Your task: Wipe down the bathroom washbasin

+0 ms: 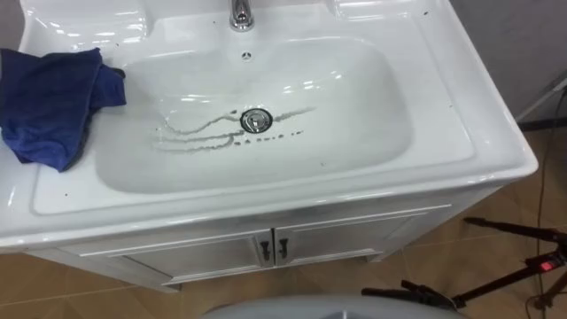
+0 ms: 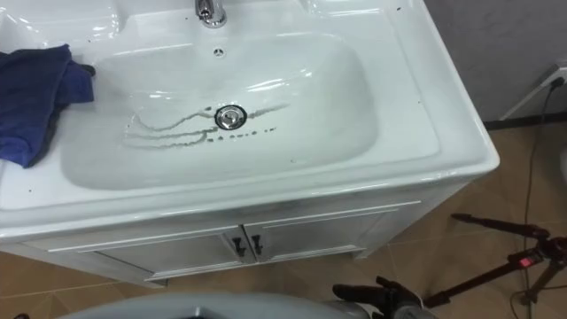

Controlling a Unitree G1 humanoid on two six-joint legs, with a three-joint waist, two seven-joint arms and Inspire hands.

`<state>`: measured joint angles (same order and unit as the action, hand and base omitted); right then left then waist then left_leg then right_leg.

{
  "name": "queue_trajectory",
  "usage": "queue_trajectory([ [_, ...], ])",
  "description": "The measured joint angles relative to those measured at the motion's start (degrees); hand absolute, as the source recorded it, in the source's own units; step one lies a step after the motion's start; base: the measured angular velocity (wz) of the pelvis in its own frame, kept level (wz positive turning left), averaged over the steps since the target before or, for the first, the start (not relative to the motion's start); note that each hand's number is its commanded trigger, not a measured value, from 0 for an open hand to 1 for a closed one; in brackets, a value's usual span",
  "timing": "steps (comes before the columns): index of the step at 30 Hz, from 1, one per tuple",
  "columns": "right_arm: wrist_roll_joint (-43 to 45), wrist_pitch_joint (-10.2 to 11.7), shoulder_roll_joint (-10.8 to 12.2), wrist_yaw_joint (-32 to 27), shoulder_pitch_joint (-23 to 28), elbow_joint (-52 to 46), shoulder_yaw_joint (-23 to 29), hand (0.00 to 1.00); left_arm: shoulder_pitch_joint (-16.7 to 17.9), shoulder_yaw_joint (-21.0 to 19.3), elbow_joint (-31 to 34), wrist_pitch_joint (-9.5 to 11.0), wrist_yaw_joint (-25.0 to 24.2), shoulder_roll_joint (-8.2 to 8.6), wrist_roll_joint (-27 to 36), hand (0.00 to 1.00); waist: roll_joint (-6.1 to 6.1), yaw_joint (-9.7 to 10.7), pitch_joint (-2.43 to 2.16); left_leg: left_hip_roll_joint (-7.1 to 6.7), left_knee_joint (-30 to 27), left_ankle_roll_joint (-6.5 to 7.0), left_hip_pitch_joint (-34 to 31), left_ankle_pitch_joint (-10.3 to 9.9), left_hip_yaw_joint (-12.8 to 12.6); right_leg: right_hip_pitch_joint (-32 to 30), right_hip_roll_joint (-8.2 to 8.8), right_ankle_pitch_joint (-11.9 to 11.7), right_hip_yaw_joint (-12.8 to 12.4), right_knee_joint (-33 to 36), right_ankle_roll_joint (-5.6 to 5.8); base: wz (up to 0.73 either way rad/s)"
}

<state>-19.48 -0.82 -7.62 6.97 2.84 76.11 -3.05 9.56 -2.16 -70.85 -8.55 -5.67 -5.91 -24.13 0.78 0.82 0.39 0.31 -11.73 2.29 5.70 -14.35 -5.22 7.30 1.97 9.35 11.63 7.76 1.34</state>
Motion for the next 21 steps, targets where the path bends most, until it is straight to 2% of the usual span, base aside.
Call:
queue_trajectory([
  [7,0.1,0.1,0.0,0.1,0.0,-0.1,0.0,0.00,-0.1,0.0,0.6,0.5,0.1,-0.01,0.1,0.00,0.00,-0.1,0.00,0.00,0.0,-0.02,0.0,0.0,0.0,-0.1,-0.04,0.0,-0.1,0.0,0.00,0.00],
  [13,1.2,0.7,0.0,0.8,-0.2,0.0,0.6,0.00,0.0,-0.1,0.5,1.5,0.6,-0.27,5.8,0.00,-0.08,0.3,0.00,0.02,0.0,-0.02,-0.3,0.0,0.0,-0.3,-0.05,0.0,-0.1,0.0,0.00,0.00],
  [21,2.1,0.7,0.0,0.7,-0.4,0.3,1.0,0.00,0.3,-0.6,0.1,1.6,3.5,-0.91,12.6,0.00,-0.18,0.2,0.02,0.04,0.4,-0.02,-0.3,0.0,0.1,-0.3,-0.07,0.0,0.2,0.0,0.00,0.00],
])
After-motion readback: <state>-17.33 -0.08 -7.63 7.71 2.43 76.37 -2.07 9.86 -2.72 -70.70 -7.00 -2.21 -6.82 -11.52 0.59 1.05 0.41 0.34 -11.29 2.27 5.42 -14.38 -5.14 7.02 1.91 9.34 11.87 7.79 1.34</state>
